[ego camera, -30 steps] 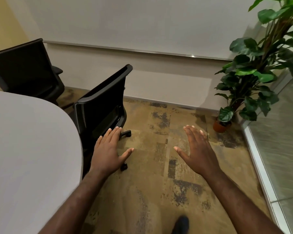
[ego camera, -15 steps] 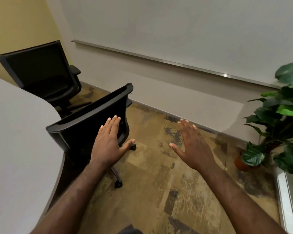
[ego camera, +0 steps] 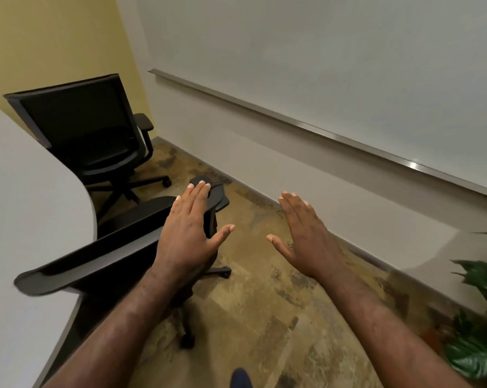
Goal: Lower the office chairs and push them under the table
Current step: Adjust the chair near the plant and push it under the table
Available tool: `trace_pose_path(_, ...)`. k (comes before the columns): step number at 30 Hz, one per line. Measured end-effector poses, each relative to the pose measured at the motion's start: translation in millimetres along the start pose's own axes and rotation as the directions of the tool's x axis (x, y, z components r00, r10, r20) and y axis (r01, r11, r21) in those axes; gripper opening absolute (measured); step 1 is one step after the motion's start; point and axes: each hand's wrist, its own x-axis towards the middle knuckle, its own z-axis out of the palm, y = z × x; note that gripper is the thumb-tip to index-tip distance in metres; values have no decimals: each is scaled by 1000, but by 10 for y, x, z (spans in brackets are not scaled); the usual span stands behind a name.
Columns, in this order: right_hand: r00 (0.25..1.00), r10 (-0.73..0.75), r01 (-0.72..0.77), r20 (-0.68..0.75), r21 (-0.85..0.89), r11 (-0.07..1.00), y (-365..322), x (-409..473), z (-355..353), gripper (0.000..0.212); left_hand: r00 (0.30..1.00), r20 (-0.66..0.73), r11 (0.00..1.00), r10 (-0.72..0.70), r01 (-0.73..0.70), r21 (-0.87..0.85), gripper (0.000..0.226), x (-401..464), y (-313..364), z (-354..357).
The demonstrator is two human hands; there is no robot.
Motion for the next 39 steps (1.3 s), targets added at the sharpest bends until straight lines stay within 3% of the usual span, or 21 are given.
trace_pose_path(15, 981, -195, 192, 14, 102, 976, 975, 1609, 327, 77, 978, -88, 978, -188, 195, 77, 94, 1326, 38, 471)
trace_pose_path(24, 913, -405, 392, 45, 175, 903, 1732, 2472, 499, 76, 907, -161, 908, -389, 407, 99, 91, 1884, 322, 788)
trace_pose_path(33, 841, -535, 498, 82, 273, 823, 1791, 3231, 982, 78, 821, -227, 826, -524, 554, 100, 91, 2280, 260, 1134)
trace_pose_path(39, 799, -582, 514, 154, 329, 792, 1690, 3703, 1509, 80, 814, -183, 824, -552, 566, 32, 93, 2541, 84, 1759)
